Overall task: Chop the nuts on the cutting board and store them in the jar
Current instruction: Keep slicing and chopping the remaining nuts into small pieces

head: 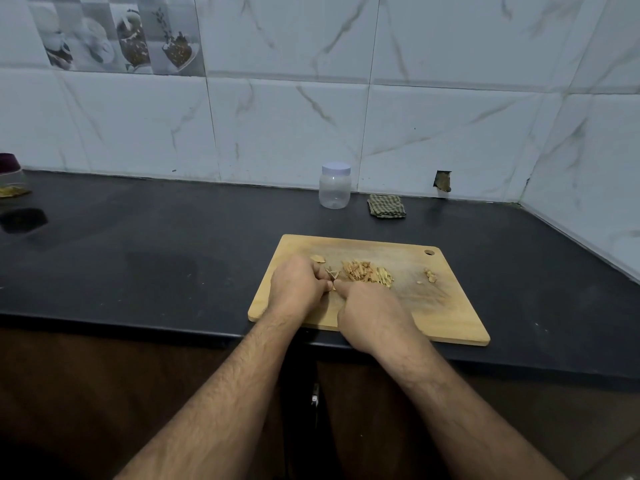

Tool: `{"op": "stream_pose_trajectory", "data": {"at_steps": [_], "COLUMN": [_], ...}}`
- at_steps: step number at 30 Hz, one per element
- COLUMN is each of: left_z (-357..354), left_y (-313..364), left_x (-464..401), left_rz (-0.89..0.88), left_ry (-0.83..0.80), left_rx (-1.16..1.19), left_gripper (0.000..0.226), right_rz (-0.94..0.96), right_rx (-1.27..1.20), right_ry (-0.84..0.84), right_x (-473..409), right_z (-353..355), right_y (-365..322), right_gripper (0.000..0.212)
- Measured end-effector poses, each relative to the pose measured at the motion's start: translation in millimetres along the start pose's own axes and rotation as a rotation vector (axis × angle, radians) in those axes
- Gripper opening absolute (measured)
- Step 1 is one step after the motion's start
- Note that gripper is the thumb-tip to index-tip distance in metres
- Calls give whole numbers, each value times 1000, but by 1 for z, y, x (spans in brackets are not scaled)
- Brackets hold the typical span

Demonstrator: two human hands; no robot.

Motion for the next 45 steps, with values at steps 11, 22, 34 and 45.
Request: {"op": "stream_pose_trajectory", "data": {"at_steps": [11, 22, 34, 45], "left_z": [1, 4, 5, 4], "left_y": [0, 1, 0, 0], "left_x": [0, -5, -5, -6], "left_rz": [17, 81, 58, 60], "left_ry": [-14, -39, -30, -27], "left_rx": [-43, -16, -5, -41], "left_gripper": [8, 4, 6, 8], "right_rz": [-4, -31, 19, 4], "right_rx": [17, -20, -53, -46], "right_ry": [7, 26, 30, -8], "right_x": [26, 19, 4, 4], "right_z": [-11, -6, -6, -3], "right_y": [15, 19, 7, 5], "right_gripper": [70, 66, 64, 68]}}
Point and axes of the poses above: each hand's wrist, its own x-axis away from the middle knuckle, its own z-axis out of the back of the hand, y = z × x, the point moved 1 cm from there along -x, towards the middle knuckle
